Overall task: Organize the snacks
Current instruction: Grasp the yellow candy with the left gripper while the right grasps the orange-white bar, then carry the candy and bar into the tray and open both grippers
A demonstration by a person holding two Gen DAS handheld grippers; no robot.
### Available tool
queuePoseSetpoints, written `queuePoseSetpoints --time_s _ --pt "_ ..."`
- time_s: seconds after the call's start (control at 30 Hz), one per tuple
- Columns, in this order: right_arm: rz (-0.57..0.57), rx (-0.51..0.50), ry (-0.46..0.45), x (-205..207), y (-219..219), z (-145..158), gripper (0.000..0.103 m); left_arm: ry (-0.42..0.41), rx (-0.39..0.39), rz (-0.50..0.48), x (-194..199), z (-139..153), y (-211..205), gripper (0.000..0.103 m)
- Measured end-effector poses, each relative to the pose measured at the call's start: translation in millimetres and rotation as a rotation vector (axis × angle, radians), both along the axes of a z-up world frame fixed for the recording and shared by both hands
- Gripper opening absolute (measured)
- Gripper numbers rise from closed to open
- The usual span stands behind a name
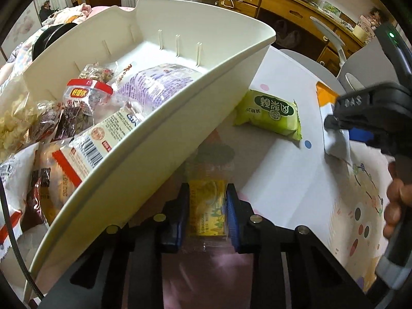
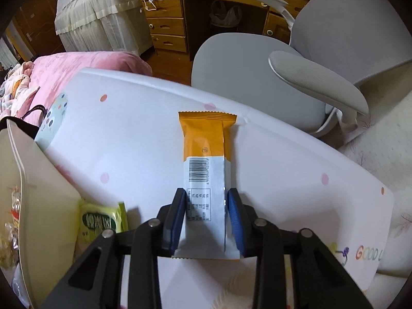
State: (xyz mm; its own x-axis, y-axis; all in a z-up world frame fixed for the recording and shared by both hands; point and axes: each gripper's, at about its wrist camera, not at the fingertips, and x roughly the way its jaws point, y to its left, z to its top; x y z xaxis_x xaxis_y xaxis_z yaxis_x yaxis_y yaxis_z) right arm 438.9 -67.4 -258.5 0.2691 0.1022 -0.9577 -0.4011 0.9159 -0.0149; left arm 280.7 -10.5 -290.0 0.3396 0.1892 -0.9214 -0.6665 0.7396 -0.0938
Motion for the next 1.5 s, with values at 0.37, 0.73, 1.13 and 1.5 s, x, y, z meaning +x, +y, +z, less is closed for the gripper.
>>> queuePoseSetpoints --time_s 0.37,0.73,1.13,1.5 --pt "-0.056 -0.009 0.060 -50 -43 23 0.032 -0.009 -0.030 -0.067 -36 27 -23 0.025" --pt "-0.093 0.024 0.073 -136 -81 68 0.032 -0.072 0.029 -0.165 -96 90 -46 0.025" --pt "-0.125 0.098 0.076 -235 -98 93 0.032 -0.131 0.055 -0.286 -185 134 -49 0.025" --pt "-0.124 0.134 0.141 -303 -95 88 0.032 -0.131 0.049 -0.320 -248 154 -20 0.025"
